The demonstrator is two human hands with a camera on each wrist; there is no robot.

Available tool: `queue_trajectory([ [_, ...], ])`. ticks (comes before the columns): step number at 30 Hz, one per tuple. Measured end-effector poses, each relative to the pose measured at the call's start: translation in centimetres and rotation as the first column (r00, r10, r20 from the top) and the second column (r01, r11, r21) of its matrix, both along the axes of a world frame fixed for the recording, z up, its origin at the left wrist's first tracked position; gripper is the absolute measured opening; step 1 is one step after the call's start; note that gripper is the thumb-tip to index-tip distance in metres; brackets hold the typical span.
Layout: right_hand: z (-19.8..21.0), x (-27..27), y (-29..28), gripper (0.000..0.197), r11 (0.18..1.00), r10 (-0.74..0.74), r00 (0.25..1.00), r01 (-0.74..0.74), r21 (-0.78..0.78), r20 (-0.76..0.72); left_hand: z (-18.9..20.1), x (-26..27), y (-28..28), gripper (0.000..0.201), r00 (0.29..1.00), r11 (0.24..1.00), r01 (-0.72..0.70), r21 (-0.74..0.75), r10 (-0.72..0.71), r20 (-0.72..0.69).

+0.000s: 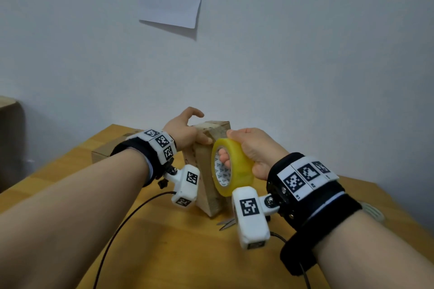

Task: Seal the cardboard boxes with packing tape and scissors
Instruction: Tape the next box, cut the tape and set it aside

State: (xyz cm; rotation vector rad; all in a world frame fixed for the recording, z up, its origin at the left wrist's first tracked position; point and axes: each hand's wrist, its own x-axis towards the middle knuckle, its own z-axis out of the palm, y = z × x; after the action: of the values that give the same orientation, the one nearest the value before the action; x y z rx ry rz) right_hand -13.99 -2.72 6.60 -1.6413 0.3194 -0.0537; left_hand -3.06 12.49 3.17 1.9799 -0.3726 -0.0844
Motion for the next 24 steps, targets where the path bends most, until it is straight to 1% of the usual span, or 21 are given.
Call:
queue_trajectory([
  [2, -0.2, 0.3, -0.1, 0.035, 1.0, -0.003, 1.0, 0.003, -0.021, -0.009, -0.9, 0.3, -0.4, 0.058, 0.998, 0.998, -0.016, -0.067, 0.012, -0.062],
  [4, -0.6, 0.8, -0.2, 0.039, 0.998, -0.044, 0.999, 0.045, -0.052, 0.019, -1.8, 0.6, -0.6, 0.053, 0.991, 0.991, -0.079, -0.111, 0.066, -0.114],
  [6, -1.1, 1.4, -0.4, 0.046, 0.984, -0.088, 0.994, 0.096, -0.148, 0.061, -2.7, 1.0, -0.3, 0.051, 0.981, 0.983, -0.136, -0.122, 0.116, -0.157],
  [7, -1.4, 1.7, -0.4, 0.049, 0.974, -0.101, 0.992, 0.115, -0.195, 0.079, -3.1, 1.2, -0.1, 0.05, 0.98, 0.985, -0.14, -0.103, 0.123, -0.159],
  [9, -1.8, 2.2, -0.2, 0.051, 0.97, -0.096, 0.989, 0.118, -0.215, 0.109, -3.5, 1.6, 0.4, 0.051, 0.99, 0.993, -0.109, 0.042, 0.112, -0.083],
  [11, -2.2, 2.6, 0.2, 0.051, 0.969, -0.079, 0.989, 0.106, -0.224, 0.125, -3.4, 1.6, 0.9, 0.053, 0.991, 0.968, -0.13, 0.217, 0.122, 0.053],
  [13, -2.5, 2.8, 0.6, 0.057, 0.964, -0.073, 0.986, 0.108, -0.244, 0.148, -3.3, 1.4, 1.4, 0.053, 0.984, 0.941, -0.148, 0.304, 0.109, 0.142],
  [15, -3.0, 3.2, 0.6, 0.07, 0.962, -0.048, 0.989, 0.084, -0.258, 0.143, -3.8, 0.9, 1.7, 0.044, 0.985, 0.902, -0.117, 0.415, 0.052, 0.164],
  [17, -3.7, 3.3, 0.8, 0.078, 0.934, 0.046, 0.996, -0.015, -0.358, 0.076, -5.5, 0.5, 1.6, 0.023, 0.993, 0.846, -0.069, 0.529, 0.005, 0.122],
  [18, -4.1, 3.2, 0.8, 0.078, 0.901, 0.092, 0.995, -0.07, -0.429, 0.031, -6.7, 0.4, 1.5, 0.019, 0.996, 0.823, -0.054, 0.565, 0.002, 0.092],
  [19, -4.5, 3.2, 0.6, 0.074, 0.862, 0.119, 0.993, -0.104, -0.496, -0.001, -7.7, 0.3, 1.3, 0.022, 0.998, 0.807, -0.048, 0.588, 0.009, 0.069],
  [21, -5.2, 3.4, 0.0, 0.065, 0.815, 0.116, 0.993, -0.108, -0.569, -0.023, -9.3, 0.2, 1.1, 0.024, 0.998, 0.793, -0.061, 0.606, 0.028, 0.064],
  [22, -5.4, 3.4, -0.4, 0.062, 0.807, 0.104, 0.994, -0.1, -0.582, -0.027, -9.6, 0.2, 1.1, 0.025, 0.996, 0.791, -0.076, 0.607, 0.034, 0.08],
  [24, -5.6, 3.4, -0.9, 0.063, 0.798, 0.096, 0.994, -0.112, -0.592, -0.06, -9.7, -0.1, 1.0, 0.026, 0.995, 0.792, -0.086, 0.605, 0.04, 0.088],
])
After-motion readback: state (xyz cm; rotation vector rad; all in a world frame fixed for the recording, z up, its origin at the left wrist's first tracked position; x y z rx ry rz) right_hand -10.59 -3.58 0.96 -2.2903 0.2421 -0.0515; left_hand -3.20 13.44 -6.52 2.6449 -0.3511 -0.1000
